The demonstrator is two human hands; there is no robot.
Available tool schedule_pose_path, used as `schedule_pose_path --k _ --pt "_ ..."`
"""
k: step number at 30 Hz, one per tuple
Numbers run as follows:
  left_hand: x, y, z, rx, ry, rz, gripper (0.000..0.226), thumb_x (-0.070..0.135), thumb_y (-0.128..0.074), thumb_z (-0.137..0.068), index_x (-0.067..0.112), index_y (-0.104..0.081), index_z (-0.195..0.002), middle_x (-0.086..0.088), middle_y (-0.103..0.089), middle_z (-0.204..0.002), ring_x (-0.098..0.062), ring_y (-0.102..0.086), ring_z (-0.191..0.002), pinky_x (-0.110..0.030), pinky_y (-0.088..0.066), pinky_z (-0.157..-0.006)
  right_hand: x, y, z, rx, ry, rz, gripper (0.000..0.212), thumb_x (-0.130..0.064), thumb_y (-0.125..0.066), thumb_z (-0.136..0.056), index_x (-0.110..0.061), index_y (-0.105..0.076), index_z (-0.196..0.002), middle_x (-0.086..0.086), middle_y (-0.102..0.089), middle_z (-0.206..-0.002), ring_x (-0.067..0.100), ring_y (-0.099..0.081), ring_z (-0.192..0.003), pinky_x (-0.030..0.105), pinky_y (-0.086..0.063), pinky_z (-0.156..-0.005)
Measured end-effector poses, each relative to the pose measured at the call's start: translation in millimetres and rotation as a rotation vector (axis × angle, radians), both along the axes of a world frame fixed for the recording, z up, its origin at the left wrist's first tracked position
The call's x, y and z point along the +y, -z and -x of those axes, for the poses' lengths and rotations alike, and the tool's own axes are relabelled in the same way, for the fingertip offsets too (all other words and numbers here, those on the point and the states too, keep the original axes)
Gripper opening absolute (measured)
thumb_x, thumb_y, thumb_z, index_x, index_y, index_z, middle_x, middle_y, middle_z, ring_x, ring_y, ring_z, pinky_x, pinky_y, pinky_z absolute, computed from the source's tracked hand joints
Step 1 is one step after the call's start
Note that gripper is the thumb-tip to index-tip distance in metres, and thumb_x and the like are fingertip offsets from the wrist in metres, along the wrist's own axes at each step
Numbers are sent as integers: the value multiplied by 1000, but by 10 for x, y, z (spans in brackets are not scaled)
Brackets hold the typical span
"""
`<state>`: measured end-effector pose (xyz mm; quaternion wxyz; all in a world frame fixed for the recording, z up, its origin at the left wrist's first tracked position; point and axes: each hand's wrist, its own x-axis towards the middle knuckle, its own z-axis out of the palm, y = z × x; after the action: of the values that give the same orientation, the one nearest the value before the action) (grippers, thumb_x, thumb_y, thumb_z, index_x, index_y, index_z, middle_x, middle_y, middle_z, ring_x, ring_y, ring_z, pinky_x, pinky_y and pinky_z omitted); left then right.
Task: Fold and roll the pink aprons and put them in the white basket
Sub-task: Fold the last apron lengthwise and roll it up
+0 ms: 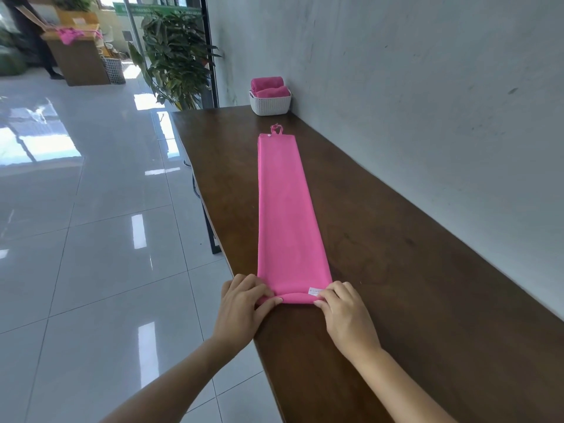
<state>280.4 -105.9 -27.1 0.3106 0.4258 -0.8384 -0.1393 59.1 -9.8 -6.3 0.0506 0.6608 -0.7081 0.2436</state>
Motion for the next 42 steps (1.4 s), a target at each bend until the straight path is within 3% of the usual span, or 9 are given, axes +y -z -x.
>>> schedule_pose_path --k 5,12,17,21,26,29,31,35,42 --pt "-31 -106 65 8 -161 -153 39 71 -65 -82 33 -62 -72 19 -58 -74 -2 -49 -83 -31 -39 -86 -107 -213 7 -198 108 -215 13 -35 -63 -98 -23 -65 -93 -12 -58 -96 4 -51 -88 10 -37 -69" --pt "-147 -323 194 -121 -257 -327 42 71 -68 -80 31 -57 -70 17 -61 -75 -9 -53 -86 -33 -41 -86 -308 -436 76 -458 249 -414 28 -47 -69 -92 -24 -63 -77 -12 -64 -84 2 -59 -75 14 -36 -53" --pt "-94 -339 274 -149 -137 -47 19 46 -67 -91 31 -55 -86 16 -60 -91 -10 -47 -86 -27 -44 -83 -352 -495 -28 -299 371 -381 34 -52 -70 -88 -25 -55 -77 -12 -55 -83 5 -55 -68 19 -36 -49" --pt "-34 -211 289 -120 85 140 8 23 -61 -98 22 -59 -91 6 -62 -90 -13 -56 -77 -33 -57 -69 -291 -407 -109 -100 312 -199 33 -45 -73 -88 -23 -52 -76 -13 -47 -79 3 -45 -63 11 -22 -51" --pt "9 -96 229 -139 155 201 26 36 -42 -104 23 -65 -102 9 -62 -101 -8 -58 -88 -24 -56 -79 -231 -136 -110 136 214 52 26 -29 -79 -85 -15 -63 -71 -5 -53 -69 3 -37 -59 12 -27 -54" --pt "-10 -118 206 -152 157 193 31 40 -40 -104 23 -67 -105 9 -63 -105 -8 -58 -93 -24 -56 -82 -218 -27 -63 229 139 127 33 -30 -56 -102 -15 -65 -74 -3 -56 -73 5 -39 -66 17 -39 -58" --pt "-30 -137 239 -151 140 182 31 38 -38 -104 23 -66 -105 8 -63 -105 -10 -58 -92 -27 -56 -81 -196 -8 -32 235 77 104 38 -37 -45 -103 -16 -67 -81 -3 -60 -79 8 -47 -71 20 -47 -65" --pt "-66 -157 313 -178 113 162 32 36 -35 -105 23 -64 -103 7 -62 -102 -12 -57 -91 -30 -55 -80 -174 9 31 171 30 51 22 -37 -70 -91 -15 -70 -89 -2 -64 -87 13 -56 -81 24 -54 -73" --pt "-165 -330 393 -195 77 -14 16 27 -49 -106 20 -63 -102 4 -63 -107 -15 -54 -101 -29 -44 -93 -285 -145 64 -98 65 -97 18 -35 -65 -96 -20 -57 -88 -11 -53 -90 8 -46 -87 17 -41 -78"
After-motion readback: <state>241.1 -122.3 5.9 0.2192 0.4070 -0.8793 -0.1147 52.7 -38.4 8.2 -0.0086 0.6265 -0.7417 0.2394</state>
